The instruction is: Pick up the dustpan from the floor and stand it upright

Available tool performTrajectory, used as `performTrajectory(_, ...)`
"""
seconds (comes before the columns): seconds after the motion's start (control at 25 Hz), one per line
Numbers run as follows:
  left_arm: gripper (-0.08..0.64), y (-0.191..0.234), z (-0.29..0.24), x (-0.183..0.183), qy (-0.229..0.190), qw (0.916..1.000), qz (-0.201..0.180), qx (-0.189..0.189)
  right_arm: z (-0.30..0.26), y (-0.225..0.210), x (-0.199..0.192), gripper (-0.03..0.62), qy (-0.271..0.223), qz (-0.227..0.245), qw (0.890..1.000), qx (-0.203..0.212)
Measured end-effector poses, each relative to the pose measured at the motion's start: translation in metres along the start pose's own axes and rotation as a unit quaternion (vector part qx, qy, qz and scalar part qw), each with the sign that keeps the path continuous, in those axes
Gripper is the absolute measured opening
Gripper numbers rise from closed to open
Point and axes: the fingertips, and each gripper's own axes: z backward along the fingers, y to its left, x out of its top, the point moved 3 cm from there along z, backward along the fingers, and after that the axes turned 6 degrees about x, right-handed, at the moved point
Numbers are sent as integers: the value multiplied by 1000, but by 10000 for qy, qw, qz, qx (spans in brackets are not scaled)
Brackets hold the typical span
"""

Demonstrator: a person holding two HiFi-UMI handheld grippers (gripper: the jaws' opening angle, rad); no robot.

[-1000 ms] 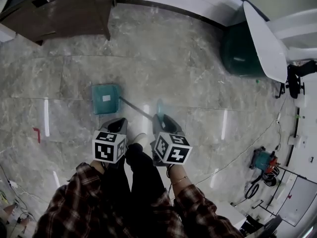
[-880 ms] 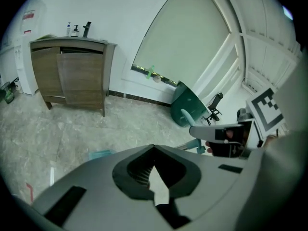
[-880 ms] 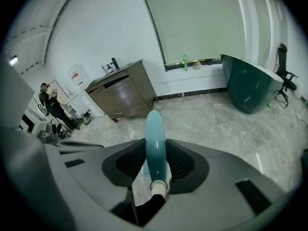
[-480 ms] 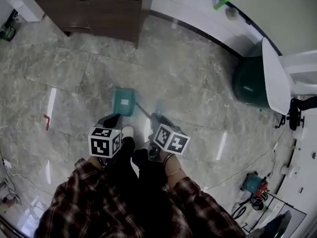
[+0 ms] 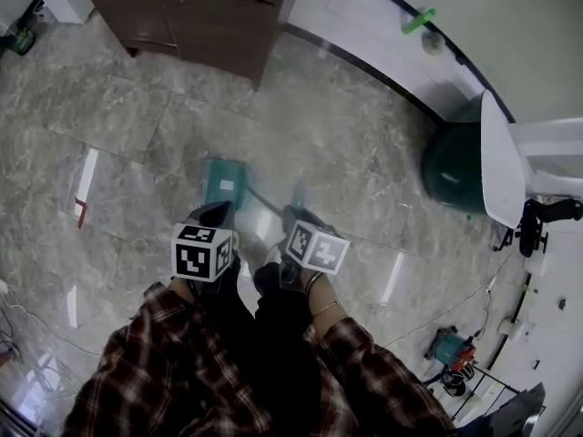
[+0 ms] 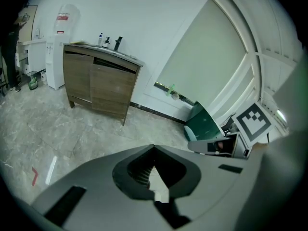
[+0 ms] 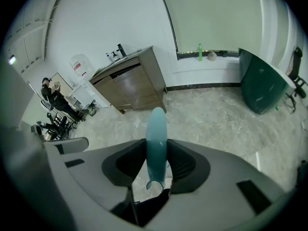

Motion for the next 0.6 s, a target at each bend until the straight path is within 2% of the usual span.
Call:
performTrajectory(0.2,2,-10,13,4,-155,9999,-3,-29,17,2,1,127,-149,341,9993,27)
performTrajectory(0.48,2,-25,34,2,-303,9995,-69,-30,42,12,12,126,-482,377,9973,411)
performTrajectory(0.6,2,-33,48,5,-378,9992,-132,-69,62,21,20,126,-639,664,9936,652)
